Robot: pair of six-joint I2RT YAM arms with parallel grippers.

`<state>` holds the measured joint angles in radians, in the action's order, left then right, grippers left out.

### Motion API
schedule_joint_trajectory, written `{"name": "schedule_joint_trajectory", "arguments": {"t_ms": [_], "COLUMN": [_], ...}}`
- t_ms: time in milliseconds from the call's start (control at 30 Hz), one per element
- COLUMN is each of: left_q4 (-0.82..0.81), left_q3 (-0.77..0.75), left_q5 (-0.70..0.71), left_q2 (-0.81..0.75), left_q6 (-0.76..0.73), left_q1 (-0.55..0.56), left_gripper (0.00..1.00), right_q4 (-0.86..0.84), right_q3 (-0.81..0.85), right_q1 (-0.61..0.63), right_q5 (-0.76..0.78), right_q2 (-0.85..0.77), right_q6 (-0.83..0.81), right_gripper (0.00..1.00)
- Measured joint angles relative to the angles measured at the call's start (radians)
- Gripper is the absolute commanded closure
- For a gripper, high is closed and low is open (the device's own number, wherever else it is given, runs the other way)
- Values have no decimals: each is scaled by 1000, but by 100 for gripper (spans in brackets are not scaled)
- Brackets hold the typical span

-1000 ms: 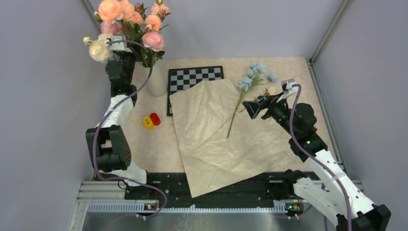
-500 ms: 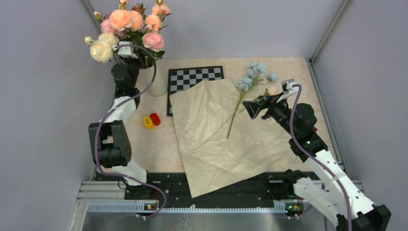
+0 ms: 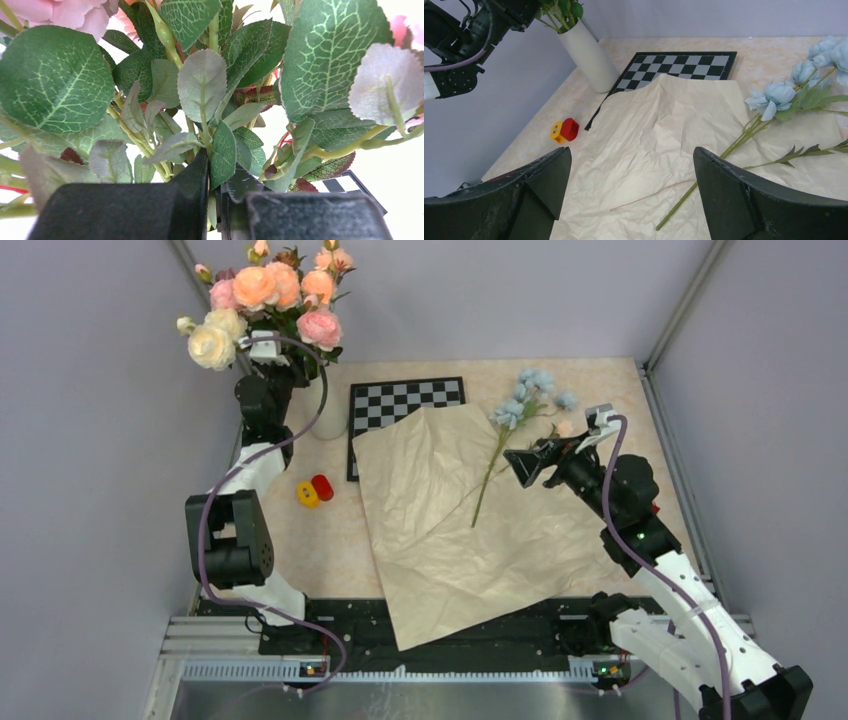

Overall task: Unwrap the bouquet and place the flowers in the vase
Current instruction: Insert the fake flower into the vase.

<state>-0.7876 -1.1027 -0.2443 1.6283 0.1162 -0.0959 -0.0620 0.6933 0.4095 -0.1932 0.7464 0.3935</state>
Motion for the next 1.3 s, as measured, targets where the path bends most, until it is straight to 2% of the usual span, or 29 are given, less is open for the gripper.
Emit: {"name": "schedule_joint_trajectory", "arguments": {"t_ms": [167, 300, 433, 600, 1000, 1300], "left_q4": [2, 17, 31, 34, 51, 189], "left_q3": [1, 14, 32, 58, 126, 144], "left_q5": [0, 0, 0, 0, 3, -37], "left_q2": [0, 0, -2, -16, -127, -256], "left_q6": [-5, -6, -8, -11, 21, 119], "left_q1": [1, 3, 5, 6, 8, 12], "left_gripper": [76, 72, 61, 52, 28, 7], "right_q4": [0, 0, -5, -2, -2, 5], "right_q3": [0, 0, -13, -19, -27, -28], "right_q1": [0, 0, 0, 0, 0, 0], "right_q5": [0, 0, 0, -2, -2, 0], "right_q2": [0, 0, -1, -2, -21, -26], "right_q6": [0, 0, 0, 1, 2, 2], "right_gripper": [6, 6, 6, 6, 6, 8]}}
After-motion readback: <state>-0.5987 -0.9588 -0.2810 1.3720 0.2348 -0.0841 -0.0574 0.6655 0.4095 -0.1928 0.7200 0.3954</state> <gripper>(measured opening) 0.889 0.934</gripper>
